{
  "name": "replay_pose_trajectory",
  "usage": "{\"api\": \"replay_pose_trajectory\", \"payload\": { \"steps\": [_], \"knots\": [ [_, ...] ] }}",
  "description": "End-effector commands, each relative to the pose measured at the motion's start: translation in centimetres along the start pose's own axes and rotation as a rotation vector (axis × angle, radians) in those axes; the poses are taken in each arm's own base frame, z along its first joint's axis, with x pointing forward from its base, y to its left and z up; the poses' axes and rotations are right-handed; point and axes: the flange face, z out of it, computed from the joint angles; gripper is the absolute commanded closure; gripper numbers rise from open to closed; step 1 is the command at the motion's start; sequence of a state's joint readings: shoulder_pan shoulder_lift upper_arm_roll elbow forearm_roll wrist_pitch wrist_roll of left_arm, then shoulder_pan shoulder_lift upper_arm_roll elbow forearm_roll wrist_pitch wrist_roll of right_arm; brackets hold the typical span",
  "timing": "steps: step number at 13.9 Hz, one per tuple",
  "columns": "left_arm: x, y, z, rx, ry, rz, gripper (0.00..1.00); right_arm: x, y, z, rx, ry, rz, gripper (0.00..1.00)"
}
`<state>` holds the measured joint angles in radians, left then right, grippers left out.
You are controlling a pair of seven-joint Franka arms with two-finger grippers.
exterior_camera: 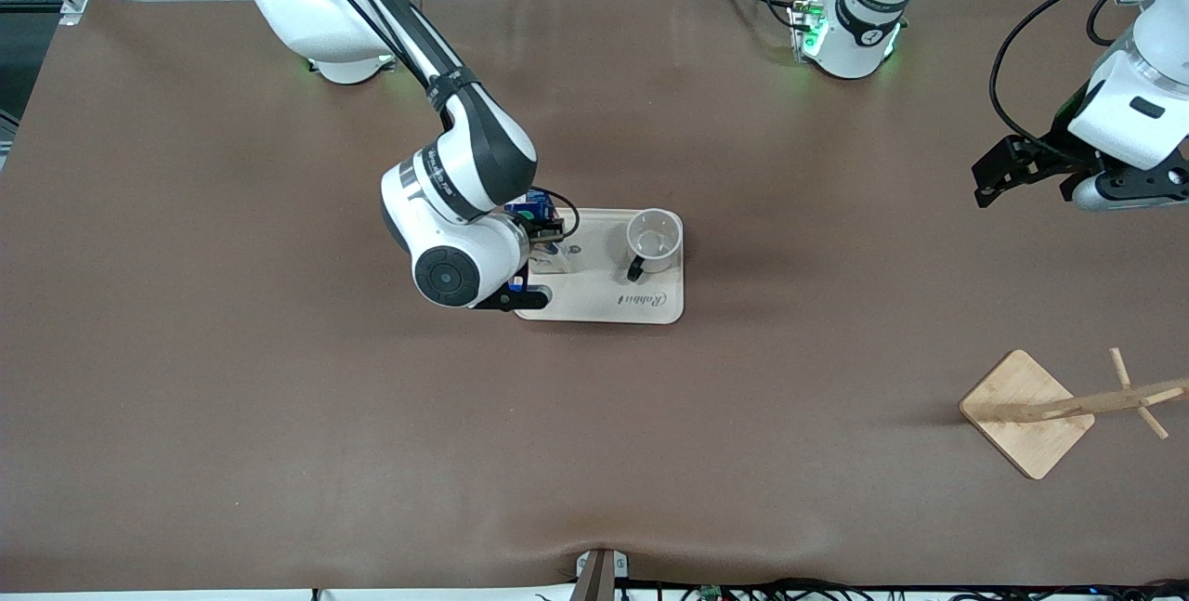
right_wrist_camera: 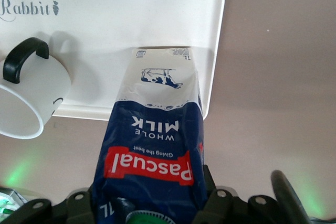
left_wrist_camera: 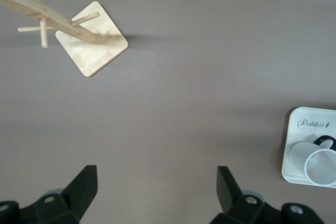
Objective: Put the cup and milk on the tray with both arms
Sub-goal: 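Lower the milk carton onto the tray beside the mug with the right gripper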
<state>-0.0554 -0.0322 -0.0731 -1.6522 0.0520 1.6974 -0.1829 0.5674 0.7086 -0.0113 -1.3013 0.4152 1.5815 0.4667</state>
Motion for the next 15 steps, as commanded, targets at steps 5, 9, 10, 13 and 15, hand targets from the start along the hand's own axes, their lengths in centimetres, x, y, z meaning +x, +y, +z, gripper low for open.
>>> {"api": "replay_pose_trajectory", "payload": {
  "steps": [5, 9, 10, 13, 15],
  "knots": [
    [-0.4, 0.2, -0.7, -0.019, 0.008, 0.013, 0.00, 0.5, -0.1, 0.4, -0.013, 0.012, 0.018, 0.21],
    [-0.3, 0.1, -0.7, -0.019, 0.011, 0.012, 0.00, 0.5, -0.1, 0.2, -0.012, 0.014, 0.009, 0.00],
    [-0.4, 0.1, -0.8, -0.020, 0.013, 0.012, 0.00, 0.4, -0.1, 0.1, -0.010, 0.014, 0.012, 0.00],
    [-0.3, 0.2, -1.3, -0.042, 0.018, 0.007, 0.00, 0.3, -0.2, 0.0, -0.008, 0.012, 0.011, 0.00],
    [-0.3, 0.2, -1.3, -0.042, 0.018, 0.007, 0.00, 0.3, -0.1, -0.3, -0.005, 0.012, 0.012, 0.00]
  ]
}}
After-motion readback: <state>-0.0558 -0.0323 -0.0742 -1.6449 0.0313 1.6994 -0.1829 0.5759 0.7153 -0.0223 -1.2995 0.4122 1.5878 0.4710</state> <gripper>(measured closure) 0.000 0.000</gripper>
